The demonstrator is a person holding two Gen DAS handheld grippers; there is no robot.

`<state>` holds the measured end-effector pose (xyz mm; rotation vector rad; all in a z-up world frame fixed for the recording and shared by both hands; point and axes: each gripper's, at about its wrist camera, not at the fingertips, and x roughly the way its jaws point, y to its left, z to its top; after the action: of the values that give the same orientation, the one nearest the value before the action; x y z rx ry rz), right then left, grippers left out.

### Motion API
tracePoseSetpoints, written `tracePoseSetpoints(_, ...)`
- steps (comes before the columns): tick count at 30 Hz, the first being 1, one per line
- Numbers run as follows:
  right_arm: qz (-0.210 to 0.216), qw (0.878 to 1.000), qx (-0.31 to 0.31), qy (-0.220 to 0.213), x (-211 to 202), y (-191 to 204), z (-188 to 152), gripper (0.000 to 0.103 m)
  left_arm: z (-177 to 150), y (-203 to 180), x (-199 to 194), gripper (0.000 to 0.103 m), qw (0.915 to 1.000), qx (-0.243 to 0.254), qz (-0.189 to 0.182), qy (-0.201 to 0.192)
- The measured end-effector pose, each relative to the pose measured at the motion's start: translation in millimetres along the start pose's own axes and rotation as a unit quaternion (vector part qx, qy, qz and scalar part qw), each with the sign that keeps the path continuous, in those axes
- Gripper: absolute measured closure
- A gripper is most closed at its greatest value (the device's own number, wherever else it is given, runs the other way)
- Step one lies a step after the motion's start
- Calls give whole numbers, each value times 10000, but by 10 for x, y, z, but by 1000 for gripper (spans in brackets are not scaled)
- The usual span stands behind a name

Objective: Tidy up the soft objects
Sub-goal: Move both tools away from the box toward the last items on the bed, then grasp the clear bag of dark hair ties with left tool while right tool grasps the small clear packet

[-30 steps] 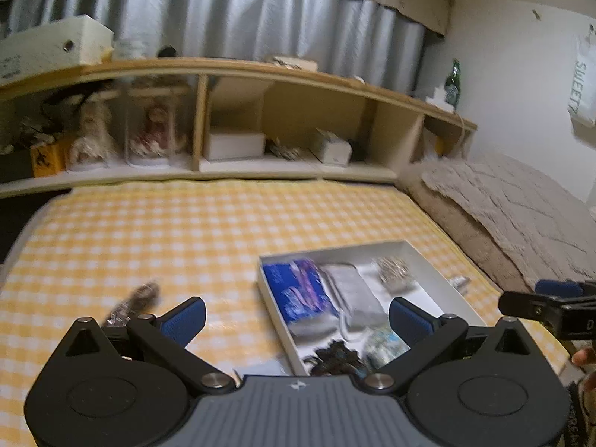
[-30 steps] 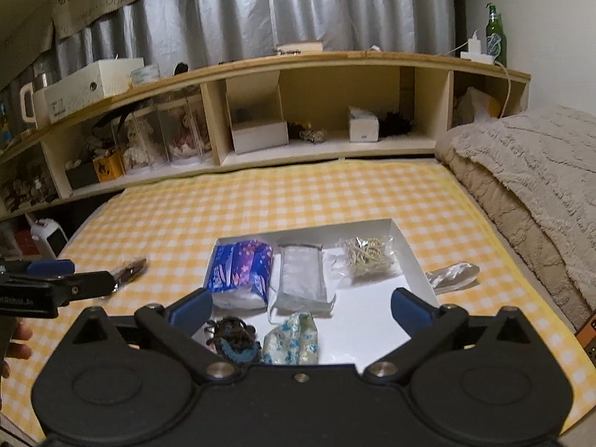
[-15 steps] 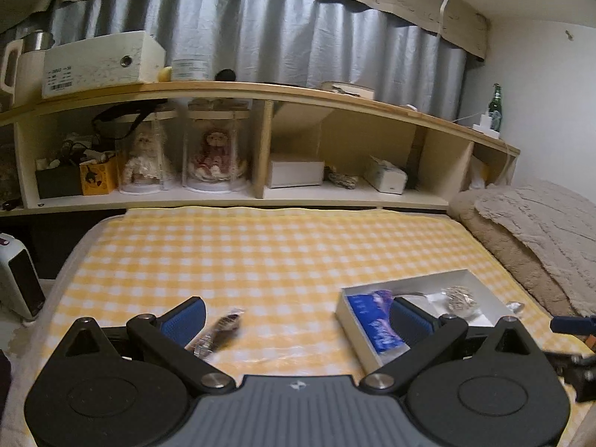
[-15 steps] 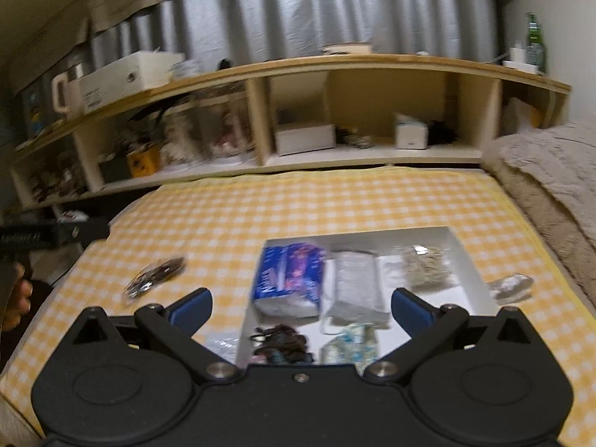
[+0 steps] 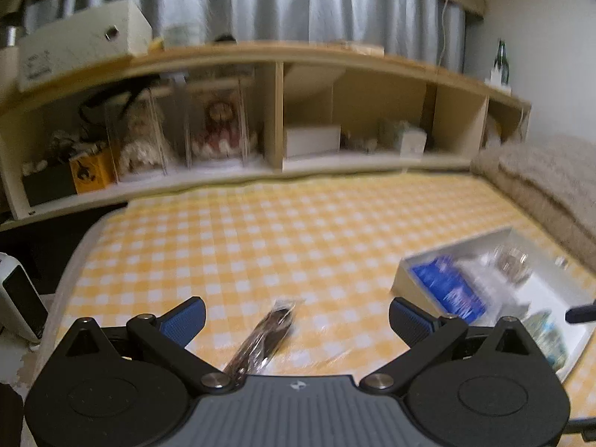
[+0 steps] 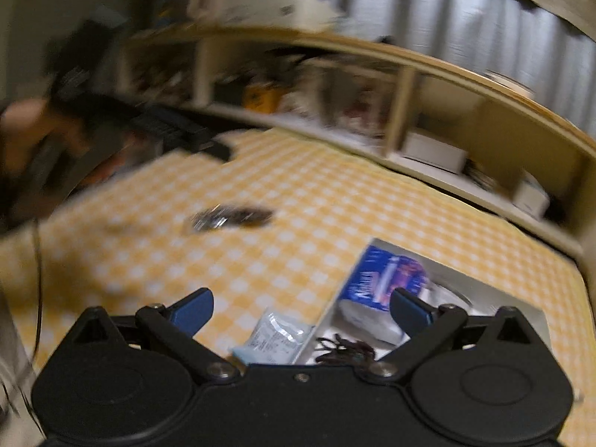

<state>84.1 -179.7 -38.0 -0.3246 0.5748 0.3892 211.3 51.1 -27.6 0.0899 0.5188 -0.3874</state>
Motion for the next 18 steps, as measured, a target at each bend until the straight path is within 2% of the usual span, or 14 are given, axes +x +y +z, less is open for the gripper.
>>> tracePoseSetpoints(2, 193, 9987, -425, 228, 113, 104, -28, 15, -46, 40, 152, 0, 9997, 102, 20, 201)
tracePoseSetpoints(6, 475, 9908, -1116, 608, 336, 261, -93, 25, -164, 141, 458, 0, 9975, 187, 199, 647)
tracePoseSetpoints(11, 725, 9776, -1690, 1026, 614, 385, -213, 51, -326, 331, 677, 7, 9948, -67, 319, 969)
tracePoseSetpoints(14, 894, 9707, -1874, 1211, 765, 430, -255, 61, -369, 396, 760, 12, 9938, -207, 309, 1045)
tracePoseSetpoints(15, 916, 9685, -1937, 1265, 812, 443, -267, 63, -381, 406, 792, 16, 9935, -231, 289, 1077)
tracePoseSetpoints(17, 923, 9642, -2071, 1372, 893, 474, -302, 74, -416, 411, 855, 24, 9928, -202, 259, 1151)
tracePoseSetpoints(18, 892, 9626, -2127, 1425, 934, 485, -318, 77, -435, 414, 882, 34, 9923, -197, 261, 1195)
